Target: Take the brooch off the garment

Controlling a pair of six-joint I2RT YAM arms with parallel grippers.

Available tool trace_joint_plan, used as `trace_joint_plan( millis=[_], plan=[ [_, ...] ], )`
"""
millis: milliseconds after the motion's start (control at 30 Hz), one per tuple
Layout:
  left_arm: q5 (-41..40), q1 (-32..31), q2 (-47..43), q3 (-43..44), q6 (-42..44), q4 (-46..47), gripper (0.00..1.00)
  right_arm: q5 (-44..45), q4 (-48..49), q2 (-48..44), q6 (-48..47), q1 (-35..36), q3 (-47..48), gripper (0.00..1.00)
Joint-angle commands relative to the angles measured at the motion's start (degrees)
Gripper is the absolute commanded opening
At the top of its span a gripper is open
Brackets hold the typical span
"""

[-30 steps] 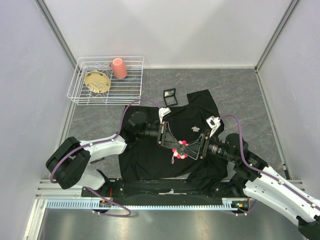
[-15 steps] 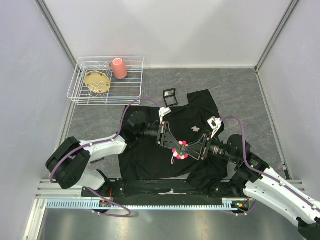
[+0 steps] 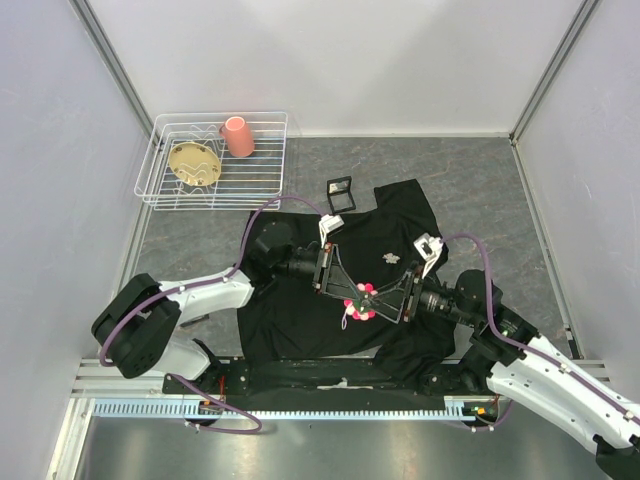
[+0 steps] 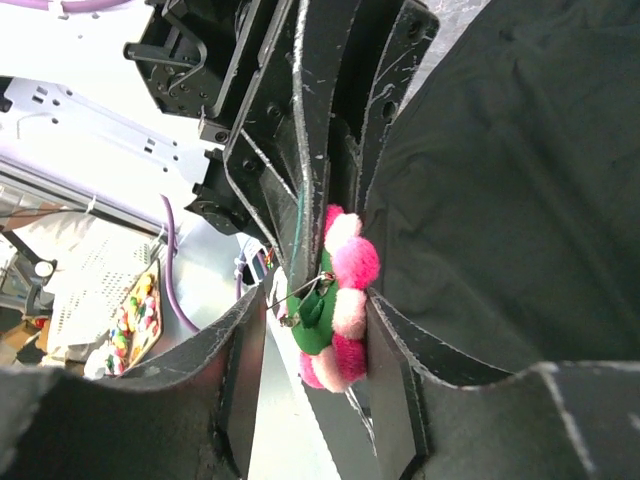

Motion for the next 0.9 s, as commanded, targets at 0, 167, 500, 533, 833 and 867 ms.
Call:
trace_joint_plan(
  millis=[0, 167, 500, 533, 833, 867],
  plan=[
    [0.0, 0.1, -0.9, 3.6, 4.4, -5.6, 0.02, -2.9, 2.5, 0.9, 0.1, 0.2, 1.0, 0.51],
    [-2.1, 0.1, -2.0, 4.9, 7.8, -12.4, 0.02, -1.6, 2.4, 1.8, -0.8, 0.2, 1.8, 0.54],
    [-3.0, 0.1, -3.2, 6.4, 11.2, -17.6, 0.02, -2.2, 2.0, 4.0, -1.8, 0.2, 2.8, 0.45],
    [-3.0, 0.1, -3.2, 6.3, 11.5, -17.8, 0.02, -2.0, 1.8, 3.9, -2.0, 0.2, 2.9, 0.44],
    [-1.4, 0.1, -2.9, 6.6, 12.0, -17.5, 0.02, -2.1, 1.4, 2.0, -1.2, 0.2, 1.5, 0.35],
    [-1.2, 0.2, -2.9, 6.6, 12.0, -17.5, 0.02, -2.1, 1.4, 1.9, -1.3, 0.2, 1.4, 0.34]
  ],
)
